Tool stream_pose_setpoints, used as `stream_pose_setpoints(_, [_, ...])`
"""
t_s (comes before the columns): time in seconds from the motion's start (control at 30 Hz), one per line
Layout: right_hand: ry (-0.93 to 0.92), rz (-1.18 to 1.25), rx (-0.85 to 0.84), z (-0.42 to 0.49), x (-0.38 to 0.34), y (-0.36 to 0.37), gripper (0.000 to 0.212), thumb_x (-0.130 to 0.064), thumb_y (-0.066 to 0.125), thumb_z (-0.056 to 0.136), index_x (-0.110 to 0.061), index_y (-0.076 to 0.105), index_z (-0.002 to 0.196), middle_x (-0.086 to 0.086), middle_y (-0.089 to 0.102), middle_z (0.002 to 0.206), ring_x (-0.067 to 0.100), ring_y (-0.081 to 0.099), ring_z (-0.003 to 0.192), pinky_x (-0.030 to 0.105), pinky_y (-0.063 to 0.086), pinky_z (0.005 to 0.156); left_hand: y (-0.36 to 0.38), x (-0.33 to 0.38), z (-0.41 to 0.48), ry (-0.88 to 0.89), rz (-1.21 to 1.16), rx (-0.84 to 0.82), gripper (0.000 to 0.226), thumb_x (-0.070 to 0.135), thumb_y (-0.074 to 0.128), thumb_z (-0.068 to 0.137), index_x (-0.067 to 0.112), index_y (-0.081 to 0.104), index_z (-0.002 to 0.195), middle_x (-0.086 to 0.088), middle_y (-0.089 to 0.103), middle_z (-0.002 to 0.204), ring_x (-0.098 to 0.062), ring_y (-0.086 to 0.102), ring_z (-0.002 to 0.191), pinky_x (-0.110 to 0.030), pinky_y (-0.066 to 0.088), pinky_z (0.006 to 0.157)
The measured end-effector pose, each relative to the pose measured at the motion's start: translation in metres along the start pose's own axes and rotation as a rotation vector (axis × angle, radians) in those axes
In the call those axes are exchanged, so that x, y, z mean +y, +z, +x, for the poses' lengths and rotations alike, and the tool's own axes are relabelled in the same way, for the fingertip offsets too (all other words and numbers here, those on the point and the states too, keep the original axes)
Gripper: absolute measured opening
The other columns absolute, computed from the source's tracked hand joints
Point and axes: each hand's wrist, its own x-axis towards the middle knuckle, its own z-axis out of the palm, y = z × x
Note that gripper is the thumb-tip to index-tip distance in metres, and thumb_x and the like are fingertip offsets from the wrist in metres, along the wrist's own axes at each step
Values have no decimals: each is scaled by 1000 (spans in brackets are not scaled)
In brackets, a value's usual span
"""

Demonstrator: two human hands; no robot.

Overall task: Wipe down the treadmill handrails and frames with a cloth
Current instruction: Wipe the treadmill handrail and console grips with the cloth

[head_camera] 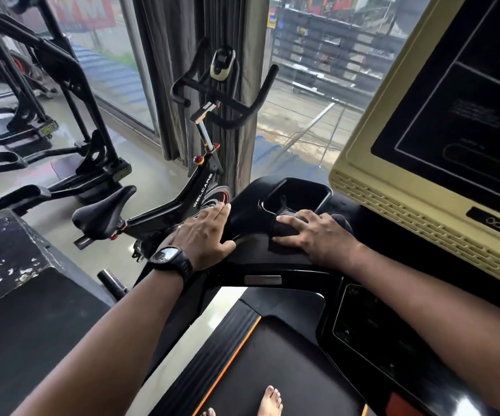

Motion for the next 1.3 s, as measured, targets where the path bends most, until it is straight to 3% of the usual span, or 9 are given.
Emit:
stream_pose_setpoints(0.13, [147,53,-28,-6,-2,6,67,-25,62,91,-56,40,147,-4,29,163,30,44,134,47,56,85,0,4,6,-5,-34,5,91,56,38,79,14,19,157,-3,22,163,-18,25,148,-41,30,114])
stream_pose_setpoints(0.27, [537,244,-49,-11,7,2,69,-36,66,89,-47,38,151,0,32,162,32,45,132,50,51,100,6,5,11,-10,-51,-6,94,62,35,75,14,20,156,-4,24,162,-20,26,147,-44,30,116])
stream_pose_setpoints(0.47, [755,296,-43,7,-18,17,64,-60,47,97,-38,31,155,7,21,166,39,32,141,58,37,110,12,12,22,-22,-99,-30,94,60,42,80,12,15,157,-7,15,164,-24,18,150,-45,27,117])
stream_pose_setpoints(0.63, [1020,427,-26,28,-26,10,65,-57,40,102,-27,27,158,15,17,164,45,27,141,64,32,112,13,11,34,-43,-114,-20,92,58,50,86,15,10,158,-5,9,166,-22,13,151,-42,23,120])
stream_pose_setpoints(0.77, [1081,442,-18,31,-16,17,65,-57,39,102,-24,29,157,17,23,162,47,29,140,64,29,112,14,12,38,-42,-130,-39,97,63,40,78,15,13,158,-5,12,166,-20,14,152,-45,25,119])
stream_pose_setpoints(0.9, [1156,596,-30,41,33,13,55,-51,43,101,-20,44,147,13,50,149,40,45,135,61,27,115,16,11,37,-12,-127,28,90,55,50,83,13,19,156,-7,18,164,-21,18,151,-43,28,117])
stream_pose_setpoints(1.03, [1048,483,58,40,10,26,65,-52,49,98,-23,35,155,12,40,154,43,35,138,60,30,114,17,13,42,-9,-119,25,92,58,48,80,13,21,156,-6,20,164,-20,19,150,-43,31,116])
stream_pose_setpoints(1.2, [1082,517,31,42,1,21,66,-47,49,97,-22,34,156,16,30,161,45,28,142,61,27,115,19,12,42,16,-123,45,90,53,56,84,13,21,156,-6,19,164,-21,19,150,-41,27,118])
stream_pose_setpoints(1.3, [986,489,63,38,-13,25,64,-48,50,98,-23,37,155,16,23,165,44,24,146,60,24,116,19,12,42,18,-113,40,91,55,55,84,13,20,156,-7,18,164,-21,19,150,-41,27,118])
